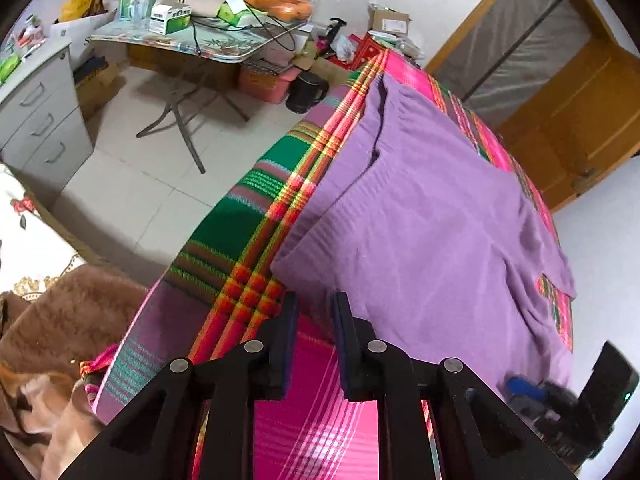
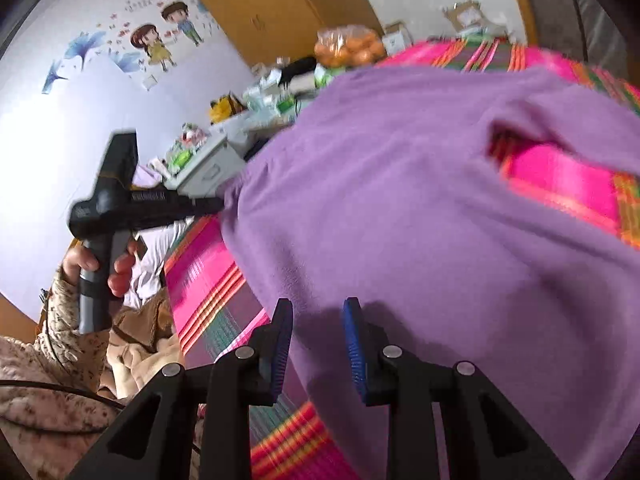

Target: Fold clothes

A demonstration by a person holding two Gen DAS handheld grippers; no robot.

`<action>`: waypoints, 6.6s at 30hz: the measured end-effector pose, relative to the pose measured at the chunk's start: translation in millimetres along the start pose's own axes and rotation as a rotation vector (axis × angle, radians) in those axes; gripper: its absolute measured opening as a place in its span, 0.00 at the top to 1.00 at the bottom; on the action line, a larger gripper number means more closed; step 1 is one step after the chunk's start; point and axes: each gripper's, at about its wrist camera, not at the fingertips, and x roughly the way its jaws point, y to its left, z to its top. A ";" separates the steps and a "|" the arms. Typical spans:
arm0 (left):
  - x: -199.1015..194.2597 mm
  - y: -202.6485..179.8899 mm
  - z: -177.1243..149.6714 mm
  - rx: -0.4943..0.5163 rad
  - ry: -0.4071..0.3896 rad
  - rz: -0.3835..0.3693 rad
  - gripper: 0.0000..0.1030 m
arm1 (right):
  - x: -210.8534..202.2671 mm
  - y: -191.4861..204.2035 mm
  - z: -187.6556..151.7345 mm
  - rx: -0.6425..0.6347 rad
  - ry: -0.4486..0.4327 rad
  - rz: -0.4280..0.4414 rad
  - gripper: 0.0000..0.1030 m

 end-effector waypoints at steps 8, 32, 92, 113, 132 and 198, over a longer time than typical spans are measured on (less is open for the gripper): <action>5.3 2.4 7.6 -0.038 0.006 0.000 0.79 | 7.2 30.6 -3.2 -0.108 0.031 0.068 0.74; 2.4 -67.2 8.6 0.111 -0.067 -0.037 0.78 | -10.5 -50.5 60.6 0.027 -0.067 -0.324 0.73; 65.0 -165.6 -23.4 0.342 0.112 -0.098 0.78 | -271.4 -284.0 -146.5 0.789 -0.421 -0.866 0.60; 59.6 -156.5 -24.1 0.318 0.097 -0.129 0.78 | -285.2 -274.8 -148.6 0.814 -0.428 -0.975 0.88; 60.0 -152.4 -26.5 0.320 0.108 -0.177 0.78 | -289.8 -205.8 -219.1 0.881 -0.494 -0.994 0.96; 182.9 -194.6 206.3 0.783 0.067 0.190 0.76 | 22.4 -212.2 236.9 -0.113 0.031 -0.522 0.58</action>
